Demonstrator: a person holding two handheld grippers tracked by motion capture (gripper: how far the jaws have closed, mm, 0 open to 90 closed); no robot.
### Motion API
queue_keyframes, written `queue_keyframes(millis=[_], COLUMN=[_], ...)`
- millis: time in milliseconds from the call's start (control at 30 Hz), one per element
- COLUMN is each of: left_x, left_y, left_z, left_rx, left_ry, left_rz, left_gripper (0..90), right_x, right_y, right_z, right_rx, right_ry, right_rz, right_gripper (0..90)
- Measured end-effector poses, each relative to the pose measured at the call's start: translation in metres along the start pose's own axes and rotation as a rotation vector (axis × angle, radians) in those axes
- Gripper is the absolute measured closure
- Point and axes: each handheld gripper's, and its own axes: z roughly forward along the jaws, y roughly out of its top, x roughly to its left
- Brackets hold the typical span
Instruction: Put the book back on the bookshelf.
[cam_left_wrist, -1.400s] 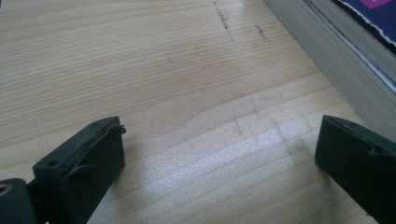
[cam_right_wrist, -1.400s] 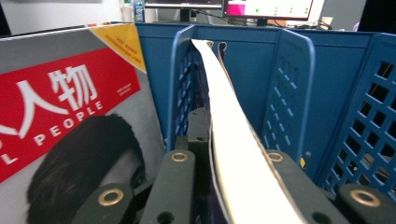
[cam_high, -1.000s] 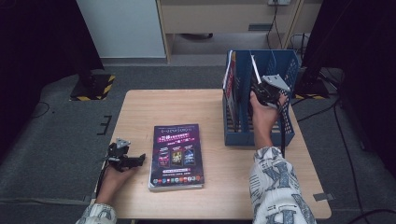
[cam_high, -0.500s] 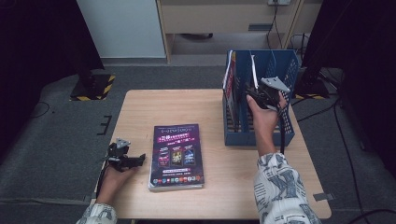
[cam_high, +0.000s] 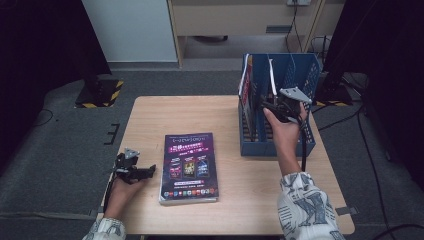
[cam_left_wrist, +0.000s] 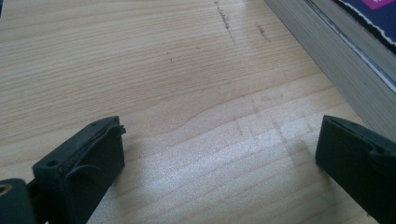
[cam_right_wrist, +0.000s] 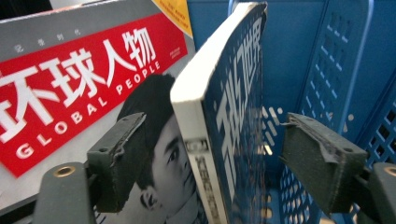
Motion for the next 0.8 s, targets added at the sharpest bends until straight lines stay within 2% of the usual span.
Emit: queue_keyframes(millis=[233, 333, 733, 800], left_x=[0.000, 0.000, 0.001, 0.001], left_y=[0.000, -0.001, -0.003, -0.004], left_z=[0.000, 0.000, -0.003, -0.003], left_rx=[0.001, 0.000, 0.001, 0.002], left_ry=[0.000, 0.000, -0.004, -0.004], left_rz=[-0.002, -0.004, -0.002, -0.001], left_gripper=[0.0, 0.0, 0.0, 0.0], right_x=[-0.001, 0.002, 0.000, -0.002], right_y=[-0.004, -0.006, -0.016, -0.019], right_z=[-0.012, -0.021, -0.036, -0.039], right_rx=[-0.007, -0.016, -0.005, -0.003], right_ry=[0.030, 0.061, 0.103, 0.109], right_rz=[0.005, -0.029, -0.033, -0.050], right_gripper=[20.2, 18.9, 17.0, 16.5])
